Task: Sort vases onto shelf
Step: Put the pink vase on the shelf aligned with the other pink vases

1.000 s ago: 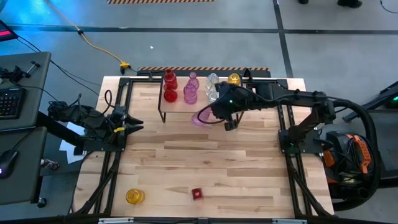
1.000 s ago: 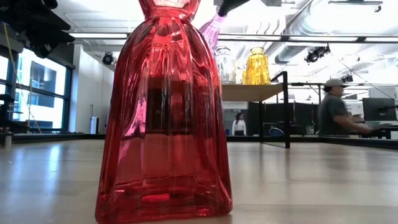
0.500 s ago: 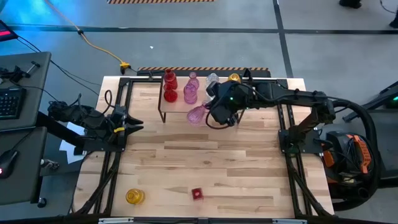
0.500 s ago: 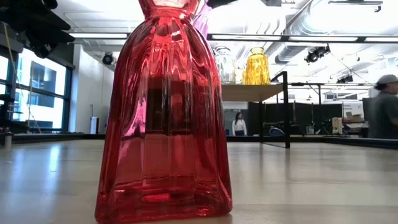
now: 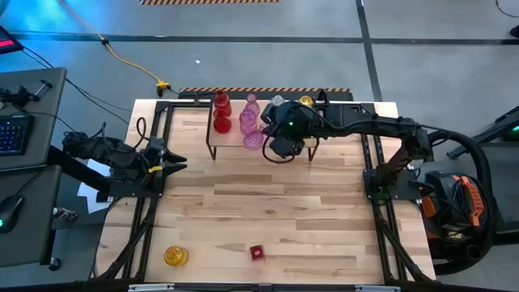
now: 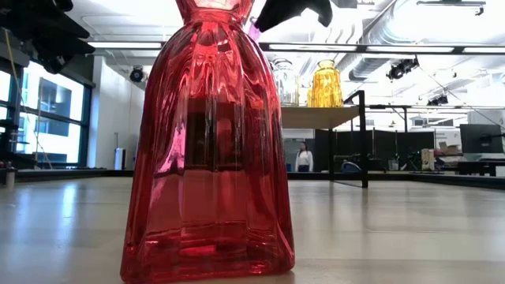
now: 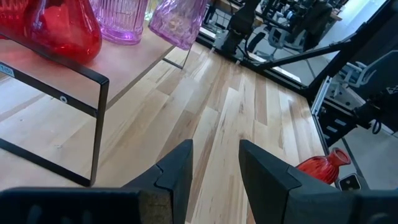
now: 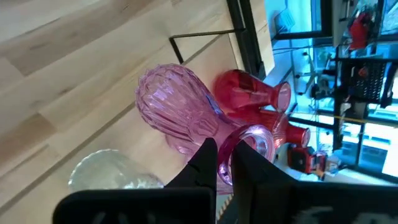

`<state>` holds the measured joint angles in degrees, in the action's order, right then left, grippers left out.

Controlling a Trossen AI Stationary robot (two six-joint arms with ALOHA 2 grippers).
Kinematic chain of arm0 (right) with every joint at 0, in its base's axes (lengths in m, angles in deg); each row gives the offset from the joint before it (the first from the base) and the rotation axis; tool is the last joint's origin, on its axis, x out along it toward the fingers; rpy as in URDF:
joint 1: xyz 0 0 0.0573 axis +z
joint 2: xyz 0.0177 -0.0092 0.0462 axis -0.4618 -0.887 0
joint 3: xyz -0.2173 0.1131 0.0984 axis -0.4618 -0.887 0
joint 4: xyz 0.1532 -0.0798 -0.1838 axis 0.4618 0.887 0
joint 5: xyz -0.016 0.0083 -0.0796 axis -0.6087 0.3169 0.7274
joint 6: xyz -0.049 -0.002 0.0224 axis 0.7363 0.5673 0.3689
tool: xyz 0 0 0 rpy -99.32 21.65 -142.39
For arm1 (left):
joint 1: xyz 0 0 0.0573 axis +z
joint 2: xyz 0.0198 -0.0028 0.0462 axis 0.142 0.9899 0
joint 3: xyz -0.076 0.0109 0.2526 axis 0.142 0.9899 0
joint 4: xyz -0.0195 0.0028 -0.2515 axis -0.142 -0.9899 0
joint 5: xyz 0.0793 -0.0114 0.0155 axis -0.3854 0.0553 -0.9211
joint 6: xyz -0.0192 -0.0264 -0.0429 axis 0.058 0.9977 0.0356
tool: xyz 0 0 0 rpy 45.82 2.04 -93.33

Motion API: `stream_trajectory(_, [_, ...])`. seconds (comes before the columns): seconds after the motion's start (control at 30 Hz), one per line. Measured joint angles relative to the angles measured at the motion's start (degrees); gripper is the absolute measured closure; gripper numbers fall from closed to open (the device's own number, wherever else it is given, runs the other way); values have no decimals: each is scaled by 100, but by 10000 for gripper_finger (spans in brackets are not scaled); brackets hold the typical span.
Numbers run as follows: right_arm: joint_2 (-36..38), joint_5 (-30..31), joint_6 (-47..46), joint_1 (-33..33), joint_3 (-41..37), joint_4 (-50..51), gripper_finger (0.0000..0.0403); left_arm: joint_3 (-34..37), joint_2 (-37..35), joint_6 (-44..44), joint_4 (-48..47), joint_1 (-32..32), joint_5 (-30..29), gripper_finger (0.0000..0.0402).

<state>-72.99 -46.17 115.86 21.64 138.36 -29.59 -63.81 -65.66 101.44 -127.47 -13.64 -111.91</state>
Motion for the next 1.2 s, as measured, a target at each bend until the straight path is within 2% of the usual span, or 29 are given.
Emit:
stream_trajectory(0.4, [-241, 171, 459, -20, 0, -230, 403, -1, 0, 0, 4, 1, -2, 282])
stream_trajectory(1.2, [-248, 267, 459, -127, 0, -164, 403, -2, 1, -1, 0, 0, -2, 282])
